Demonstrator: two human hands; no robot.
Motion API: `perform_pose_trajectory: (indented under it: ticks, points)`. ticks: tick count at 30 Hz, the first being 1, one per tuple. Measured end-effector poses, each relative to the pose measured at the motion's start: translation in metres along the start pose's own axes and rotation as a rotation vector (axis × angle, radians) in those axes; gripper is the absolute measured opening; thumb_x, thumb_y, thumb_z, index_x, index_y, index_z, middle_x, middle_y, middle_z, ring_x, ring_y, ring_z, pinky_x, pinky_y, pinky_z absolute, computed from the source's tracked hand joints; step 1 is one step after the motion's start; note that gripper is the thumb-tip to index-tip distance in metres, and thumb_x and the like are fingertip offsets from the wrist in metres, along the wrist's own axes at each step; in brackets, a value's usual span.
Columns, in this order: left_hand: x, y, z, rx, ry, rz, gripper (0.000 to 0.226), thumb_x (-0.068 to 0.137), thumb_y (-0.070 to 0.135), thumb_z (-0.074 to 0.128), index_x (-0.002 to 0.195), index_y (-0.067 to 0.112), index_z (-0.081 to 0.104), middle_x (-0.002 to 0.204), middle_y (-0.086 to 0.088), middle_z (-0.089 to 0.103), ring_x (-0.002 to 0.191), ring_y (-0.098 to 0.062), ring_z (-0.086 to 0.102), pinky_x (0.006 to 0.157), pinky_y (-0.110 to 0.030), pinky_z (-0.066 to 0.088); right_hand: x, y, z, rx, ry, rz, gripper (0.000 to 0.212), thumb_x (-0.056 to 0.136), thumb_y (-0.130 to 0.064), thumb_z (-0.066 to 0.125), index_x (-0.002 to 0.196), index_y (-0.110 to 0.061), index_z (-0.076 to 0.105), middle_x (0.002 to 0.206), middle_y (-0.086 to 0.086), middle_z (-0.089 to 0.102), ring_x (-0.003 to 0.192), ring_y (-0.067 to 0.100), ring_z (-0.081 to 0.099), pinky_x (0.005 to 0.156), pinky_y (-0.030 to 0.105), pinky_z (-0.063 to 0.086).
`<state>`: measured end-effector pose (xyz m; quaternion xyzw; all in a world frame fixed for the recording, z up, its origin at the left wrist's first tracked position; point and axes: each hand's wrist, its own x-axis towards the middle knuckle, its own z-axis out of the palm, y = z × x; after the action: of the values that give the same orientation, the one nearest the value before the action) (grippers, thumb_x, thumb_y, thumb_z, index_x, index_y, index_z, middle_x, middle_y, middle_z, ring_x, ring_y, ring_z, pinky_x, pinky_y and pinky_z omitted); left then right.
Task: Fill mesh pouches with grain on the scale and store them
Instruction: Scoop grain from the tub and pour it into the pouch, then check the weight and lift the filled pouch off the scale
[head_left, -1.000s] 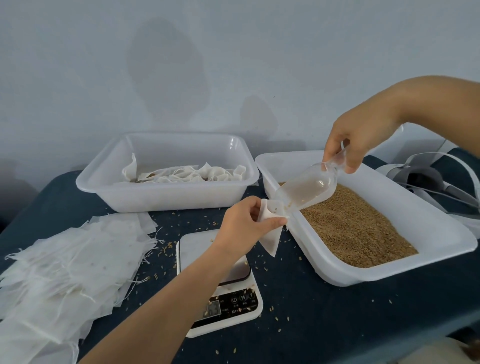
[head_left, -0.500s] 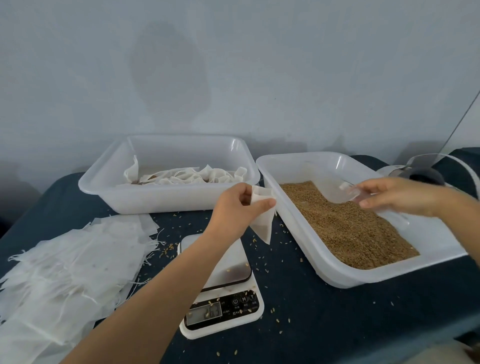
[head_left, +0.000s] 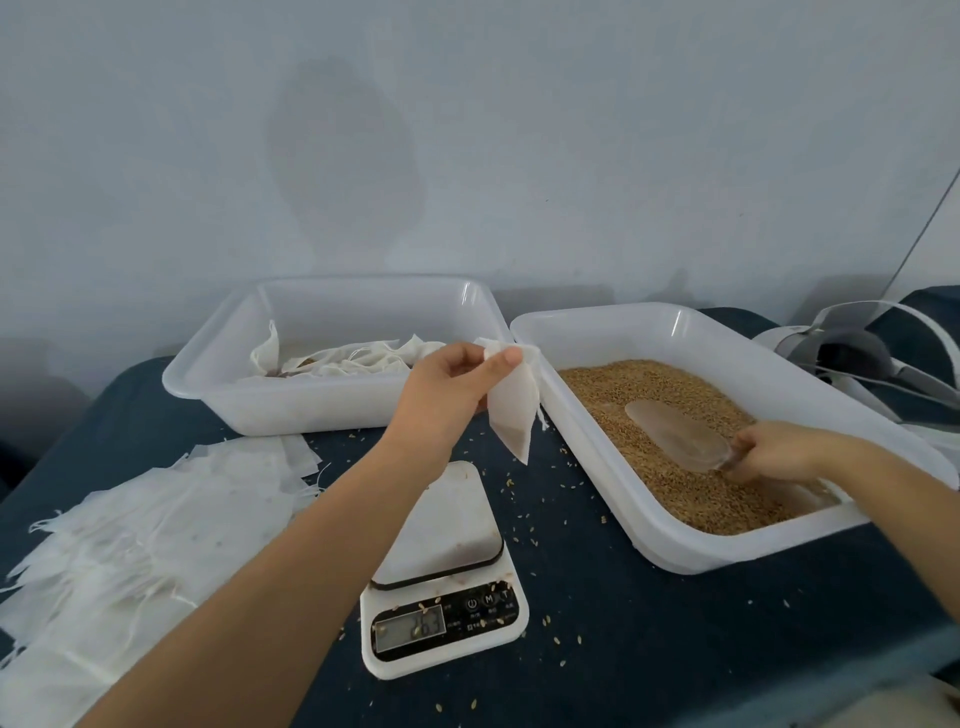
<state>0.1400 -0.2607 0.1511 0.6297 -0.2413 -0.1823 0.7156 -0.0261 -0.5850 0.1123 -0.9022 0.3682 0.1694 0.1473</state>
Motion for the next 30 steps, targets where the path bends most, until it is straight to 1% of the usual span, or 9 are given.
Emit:
perform_pose_trajectory:
  ticks: [2, 5, 9, 14, 18, 21, 25, 27, 30]
  points:
    - [0.000, 0.005, 0.001, -0.034, 0.029, -0.019, 0.025, 0.076, 0.034, 0.073, 0.070, 0.014, 0.060, 0.082, -0.005, 0.063, 0.080, -0.017, 0.060, 0.093, -0.046, 0.050, -0.013, -0.021, -0.014, -0.079, 0.148, -0.049, 0.034, 0.082, -0.026, 0.069, 0.114, -0.017, 0.061, 0.121, 0.005, 0.061, 0.104, 0.019, 0.058, 0.092, 0.034, 0.047]
    - [0.000, 0.010, 0.004, -0.036, 0.110, -0.018, 0.027, 0.077, 0.034, 0.073, 0.075, 0.011, 0.060, 0.080, -0.004, 0.061, 0.076, -0.016, 0.056, 0.093, -0.044, 0.050, -0.061, -0.077, -0.033, 0.290, 0.438, -0.317, 0.035, 0.083, -0.048, 0.063, 0.114, -0.031, 0.062, 0.115, -0.015, 0.064, 0.102, 0.006, 0.060, 0.083, 0.023, 0.044]
    - [-0.002, 0.014, 0.007, -0.051, 0.246, 0.025, 0.035, 0.075, 0.036, 0.076, 0.085, 0.006, 0.062, 0.080, -0.005, 0.060, 0.075, -0.016, 0.055, 0.092, -0.043, 0.050, -0.130, -0.173, -0.020, 0.547, 0.286, -0.622, 0.049, 0.056, -0.075, 0.063, 0.095, -0.046, 0.056, 0.097, -0.027, 0.062, 0.091, -0.008, 0.059, 0.076, 0.017, 0.044]
    - [-0.007, 0.021, -0.005, -0.111, 0.348, 0.027, 0.029, 0.075, 0.038, 0.075, 0.077, 0.013, 0.060, 0.081, -0.006, 0.063, 0.075, -0.019, 0.056, 0.077, -0.037, 0.051, -0.129, -0.239, 0.007, 0.392, 0.355, -0.664, 0.039, 0.080, -0.055, 0.061, 0.102, -0.023, 0.062, 0.093, -0.004, 0.067, 0.082, 0.012, 0.064, 0.075, 0.036, 0.054]
    - [-0.012, 0.022, -0.025, -0.126, 0.351, 0.025, 0.031, 0.075, 0.043, 0.073, 0.074, 0.015, 0.060, 0.068, 0.003, 0.059, 0.072, -0.016, 0.055, 0.085, -0.035, 0.050, -0.120, -0.252, 0.009, 0.473, 0.519, -0.710, 0.029, 0.094, -0.038, 0.049, 0.089, -0.016, 0.068, 0.071, 0.006, 0.065, 0.059, 0.015, 0.057, 0.060, 0.031, 0.047]
    - [-0.016, 0.023, -0.039, -0.142, 0.331, 0.028, 0.029, 0.077, 0.042, 0.072, 0.075, 0.015, 0.062, 0.058, 0.010, 0.056, 0.068, -0.011, 0.055, 0.090, -0.032, 0.051, -0.114, -0.258, 0.003, 0.572, 0.568, -0.742, 0.036, 0.097, -0.031, 0.048, 0.089, 0.000, 0.065, 0.077, 0.020, 0.062, 0.068, 0.025, 0.059, 0.067, 0.034, 0.046]
    - [-0.023, 0.025, -0.062, 0.083, 0.233, 0.101, 0.007, 0.082, 0.029, 0.070, 0.086, 0.023, 0.069, 0.075, 0.010, 0.067, 0.074, -0.005, 0.060, 0.084, -0.029, 0.052, -0.106, -0.256, -0.005, 0.756, 0.436, -0.781, 0.017, 0.094, -0.029, 0.056, 0.084, -0.024, 0.070, 0.076, -0.007, 0.067, 0.071, 0.012, 0.061, 0.080, 0.036, 0.052]
    - [-0.028, 0.023, -0.072, 0.276, 0.185, 0.145, 0.003, 0.082, 0.027, 0.070, 0.084, 0.026, 0.070, 0.077, 0.010, 0.069, 0.073, 0.000, 0.061, 0.074, -0.022, 0.047, -0.102, -0.254, -0.006, 0.745, 0.354, -0.814, 0.014, 0.093, -0.029, 0.059, 0.084, -0.027, 0.070, 0.081, -0.005, 0.069, 0.074, 0.011, 0.062, 0.086, 0.041, 0.054]
    - [-0.031, 0.016, -0.081, 0.366, 0.100, 0.146, 0.008, 0.083, 0.020, 0.070, 0.088, 0.014, 0.070, 0.089, -0.006, 0.071, 0.085, -0.018, 0.065, 0.082, -0.030, 0.049, -0.096, -0.255, -0.002, 0.718, 0.275, -0.860, 0.014, 0.092, -0.029, 0.061, 0.082, -0.031, 0.071, 0.088, -0.002, 0.072, 0.085, 0.020, 0.066, 0.087, 0.041, 0.054]
